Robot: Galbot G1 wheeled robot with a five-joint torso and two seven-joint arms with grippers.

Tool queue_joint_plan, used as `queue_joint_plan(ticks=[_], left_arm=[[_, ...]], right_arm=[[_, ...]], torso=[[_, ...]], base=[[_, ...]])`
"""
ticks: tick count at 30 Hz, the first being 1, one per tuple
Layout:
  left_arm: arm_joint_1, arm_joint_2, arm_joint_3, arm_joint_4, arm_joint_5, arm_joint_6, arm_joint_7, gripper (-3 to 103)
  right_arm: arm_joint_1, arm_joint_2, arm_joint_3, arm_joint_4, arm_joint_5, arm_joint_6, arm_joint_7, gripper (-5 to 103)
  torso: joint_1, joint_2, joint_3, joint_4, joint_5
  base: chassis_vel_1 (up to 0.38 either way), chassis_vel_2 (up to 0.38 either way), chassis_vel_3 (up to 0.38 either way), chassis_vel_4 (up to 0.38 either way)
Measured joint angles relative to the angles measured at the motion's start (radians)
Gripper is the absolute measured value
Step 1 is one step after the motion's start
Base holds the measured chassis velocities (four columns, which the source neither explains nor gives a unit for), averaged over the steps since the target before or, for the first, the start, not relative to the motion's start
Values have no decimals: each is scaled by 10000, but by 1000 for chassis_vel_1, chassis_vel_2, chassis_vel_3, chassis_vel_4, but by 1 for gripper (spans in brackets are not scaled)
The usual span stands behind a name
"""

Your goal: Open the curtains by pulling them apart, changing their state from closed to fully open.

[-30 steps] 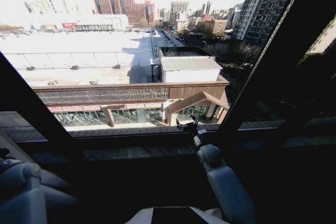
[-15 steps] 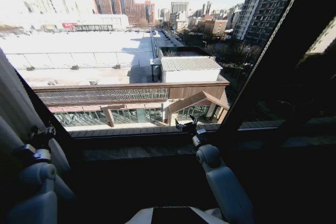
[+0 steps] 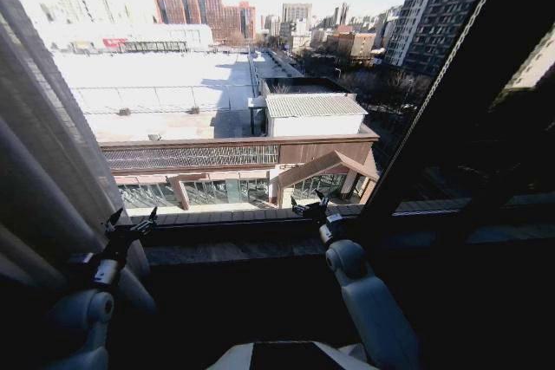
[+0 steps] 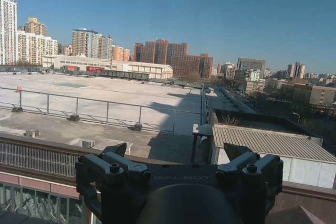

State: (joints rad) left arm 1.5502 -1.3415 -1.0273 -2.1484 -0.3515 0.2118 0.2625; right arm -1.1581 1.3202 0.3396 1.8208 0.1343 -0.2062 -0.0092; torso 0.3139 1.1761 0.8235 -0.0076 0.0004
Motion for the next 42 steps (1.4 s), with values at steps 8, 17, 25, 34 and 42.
queue_joint_plan(ticks=[8, 17, 25, 34, 42], left_arm=[[126, -122, 30, -413, -66, 1, -507, 100], [246, -400, 444, -1043, -245, 136, -1785, 100], [196, -516, 985, -1286, -229, 426, -2674, 100], [17, -492, 1117, -987, -21, 428, -2665, 100], [111, -429, 1011, -909, -7, 397, -2620, 100]], right_arm=[[45, -24, -88, 60, 30, -31, 17, 100], [157, -103, -146, 143, 208, -179, 68, 100], [92, -197, -140, 456, 338, -554, 70, 100], [17, -377, 240, 607, 511, -768, 78, 100], [-59, -297, 305, 726, 514, -830, 104, 100]], torso=[[0, 0, 0, 0, -2], [0, 0, 0, 1, -2], [0, 0, 0, 1, -1], [0, 0, 1, 0, -2], [0, 0, 0, 0, -3]], base=[[0, 0, 0, 0], [0, 0, 0, 0], [0, 0, 0, 0], [-6, -4, 2, 4], [-107, -109, 107, 108]])
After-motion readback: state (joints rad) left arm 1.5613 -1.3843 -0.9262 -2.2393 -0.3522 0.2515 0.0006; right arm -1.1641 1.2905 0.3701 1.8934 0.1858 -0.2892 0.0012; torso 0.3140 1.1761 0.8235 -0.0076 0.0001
